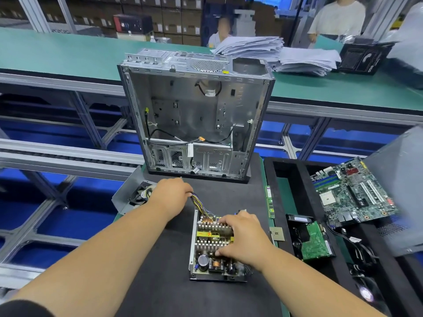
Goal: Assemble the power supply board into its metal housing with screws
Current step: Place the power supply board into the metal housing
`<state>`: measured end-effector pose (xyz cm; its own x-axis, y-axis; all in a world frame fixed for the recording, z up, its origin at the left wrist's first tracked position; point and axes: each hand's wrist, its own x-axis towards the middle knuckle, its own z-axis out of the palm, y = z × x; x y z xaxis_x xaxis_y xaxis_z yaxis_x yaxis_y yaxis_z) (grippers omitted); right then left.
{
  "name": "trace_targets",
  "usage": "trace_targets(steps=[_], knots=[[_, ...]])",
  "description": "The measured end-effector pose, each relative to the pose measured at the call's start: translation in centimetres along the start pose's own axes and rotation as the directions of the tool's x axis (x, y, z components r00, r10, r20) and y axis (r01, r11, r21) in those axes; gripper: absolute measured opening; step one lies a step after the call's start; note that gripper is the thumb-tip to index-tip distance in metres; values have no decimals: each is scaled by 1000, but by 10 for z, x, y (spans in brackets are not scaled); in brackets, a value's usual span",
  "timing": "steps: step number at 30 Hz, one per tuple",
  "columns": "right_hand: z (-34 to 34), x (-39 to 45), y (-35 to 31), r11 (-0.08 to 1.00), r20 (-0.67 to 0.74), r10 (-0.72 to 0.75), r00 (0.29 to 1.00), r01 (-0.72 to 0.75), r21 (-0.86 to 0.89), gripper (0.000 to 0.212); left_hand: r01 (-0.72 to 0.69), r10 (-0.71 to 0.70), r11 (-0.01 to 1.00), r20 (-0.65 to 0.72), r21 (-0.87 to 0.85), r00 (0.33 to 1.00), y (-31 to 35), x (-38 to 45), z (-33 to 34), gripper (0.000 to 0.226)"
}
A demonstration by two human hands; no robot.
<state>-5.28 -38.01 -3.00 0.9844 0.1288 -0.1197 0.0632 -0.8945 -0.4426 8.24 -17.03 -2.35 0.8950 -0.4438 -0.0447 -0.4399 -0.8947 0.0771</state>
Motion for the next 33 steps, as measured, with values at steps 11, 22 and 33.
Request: trace_targets(steps=[11,22,33], knots=[[13,4,-4,996,-13,-1,1000,0,-84,81,-20,19,1000,29,22,999,-8,-5,11,32],[23,4,-3,987,-10,-14,1000,12,-159,81,-70,66,972,-24,-223,997,1,-18,11,35],[25,5,0,968,-14,-45,999,40,-248,76,-242,236,957,-52,-162,970,24,-42,19,30]])
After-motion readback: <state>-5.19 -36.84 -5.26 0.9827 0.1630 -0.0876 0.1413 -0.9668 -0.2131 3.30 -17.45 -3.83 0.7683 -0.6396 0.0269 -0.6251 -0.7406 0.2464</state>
